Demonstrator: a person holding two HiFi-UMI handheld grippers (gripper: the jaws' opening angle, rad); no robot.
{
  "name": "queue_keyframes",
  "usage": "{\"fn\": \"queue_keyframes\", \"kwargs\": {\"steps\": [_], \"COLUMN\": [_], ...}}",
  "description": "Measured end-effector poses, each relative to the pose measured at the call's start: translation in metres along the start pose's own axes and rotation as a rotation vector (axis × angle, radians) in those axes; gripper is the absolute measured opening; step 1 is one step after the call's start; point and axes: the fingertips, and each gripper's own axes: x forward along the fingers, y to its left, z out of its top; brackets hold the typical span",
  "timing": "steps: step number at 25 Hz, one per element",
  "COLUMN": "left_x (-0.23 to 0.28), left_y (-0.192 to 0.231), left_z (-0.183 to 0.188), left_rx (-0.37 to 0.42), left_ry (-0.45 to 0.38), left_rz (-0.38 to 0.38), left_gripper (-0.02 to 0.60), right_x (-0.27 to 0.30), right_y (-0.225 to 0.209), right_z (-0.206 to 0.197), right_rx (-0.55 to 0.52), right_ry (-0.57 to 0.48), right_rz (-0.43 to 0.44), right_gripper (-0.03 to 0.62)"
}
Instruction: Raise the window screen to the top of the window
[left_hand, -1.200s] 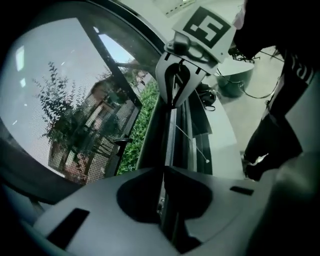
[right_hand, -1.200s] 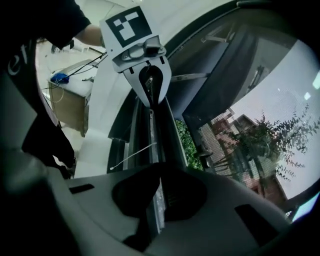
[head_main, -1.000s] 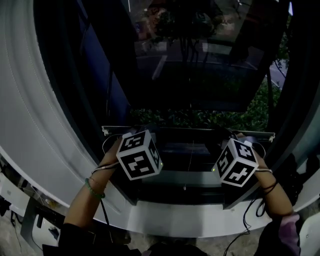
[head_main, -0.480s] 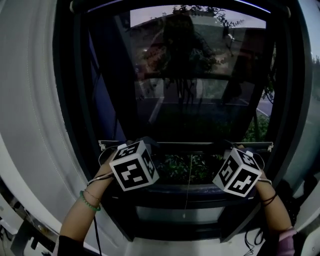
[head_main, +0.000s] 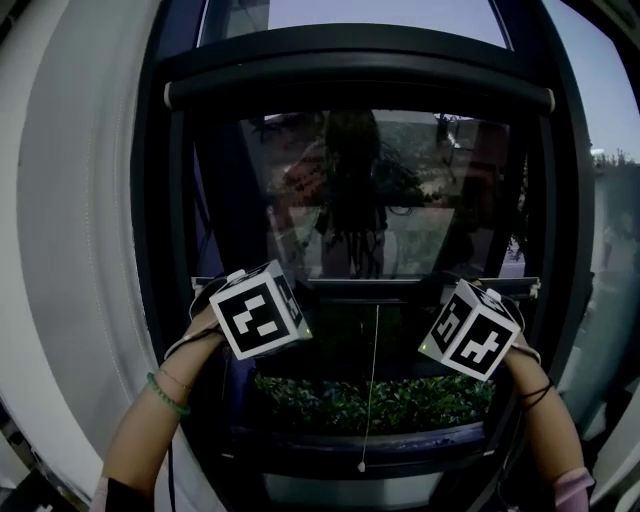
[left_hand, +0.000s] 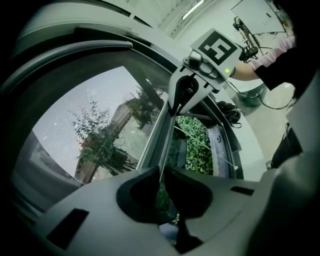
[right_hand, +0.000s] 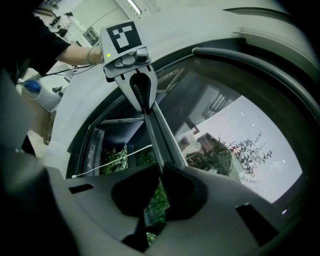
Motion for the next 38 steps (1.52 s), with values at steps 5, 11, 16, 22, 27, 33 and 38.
{"fn": "queue_keyframes", "kwargs": {"steps": [5, 11, 16, 22, 27, 33, 38], "left_x": [-0.026, -0.049, -0.056, -0.071, -0.088, -0.107, -0.120], "left_y": [0.045, 0.087, 0.113, 0.148, 0.186, 0.228, 0.251], "left_z": [0.020, 0.041, 0.050, 0.066, 0.083, 0.106, 0.117], "left_rx": [-0.031, -0.037, -0.037, -0.043, -0.044, -0.046, -0.024], "left_ry": [-0.020, -0.040, -0.035, -0.026, -0.038, -0.051, -0.060], "left_rz": [0.045, 0.081, 0.109, 0.137, 0.206, 0.292, 0.369], "left_gripper": [0.035, 0.038, 0.040, 0.043, 0.046, 0.051, 0.055], "right_x": [-0.012, -0.026, -0.036, -0.046, -0.056, -0.069, -0.076], "right_y": [-0.045, -0.093, -0.123, -0.158, -0.198, -0.243, -0.268], "right_z": [0.025, 0.048, 0.063, 0.080, 0.100, 0.119, 0.132], "right_rx": [0.019, 0.017, 0.005, 0.005, -0.023, -0.016, -0.003], "right_ry": [-0.008, -0.014, -0.017, -0.027, -0.015, -0.007, -0.002], "right_rz": [-0.033, -0.065, -0.098, -0.130, -0.183, -0.256, -0.312], "right_gripper": [0.032, 0.034, 0.034, 0.035, 0.035, 0.040, 0.048]}}
